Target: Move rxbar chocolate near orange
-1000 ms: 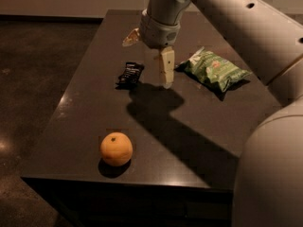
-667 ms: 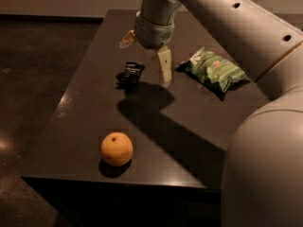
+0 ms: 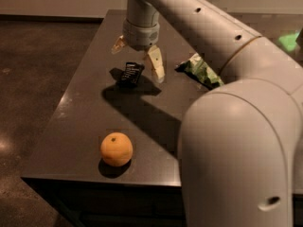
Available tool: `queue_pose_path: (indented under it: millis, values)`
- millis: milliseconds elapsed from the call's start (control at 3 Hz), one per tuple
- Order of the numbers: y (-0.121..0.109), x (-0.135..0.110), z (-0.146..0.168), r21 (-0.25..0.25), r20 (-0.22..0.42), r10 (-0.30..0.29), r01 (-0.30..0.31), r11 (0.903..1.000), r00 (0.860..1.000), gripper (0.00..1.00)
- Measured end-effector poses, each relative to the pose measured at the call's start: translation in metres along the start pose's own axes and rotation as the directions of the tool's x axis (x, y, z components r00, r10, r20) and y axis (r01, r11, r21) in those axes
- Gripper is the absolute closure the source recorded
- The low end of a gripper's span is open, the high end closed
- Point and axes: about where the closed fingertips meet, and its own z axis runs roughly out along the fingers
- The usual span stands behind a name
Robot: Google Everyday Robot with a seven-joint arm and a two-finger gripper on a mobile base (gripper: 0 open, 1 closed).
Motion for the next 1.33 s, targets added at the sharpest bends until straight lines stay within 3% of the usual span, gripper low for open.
queue_pose_path:
  millis: [333,667,1000,1333]
  values:
    - [-0.013,0.001,0.014,-0.024,0.012,-0.054,0.054,0.9982,0.998,0.00]
    - [-0.024,-0.002,0.026,-0.040,0.028,-0.101,0.102,0.9940,0.995,0.12]
    - [-0.030,-0.005,0.032,-0.053,0.032,-0.128,0.129,0.9902,0.991,0.28]
    - [-0.031,-0.009,0.032,-0.067,0.024,-0.143,0.144,0.9873,0.989,0.51]
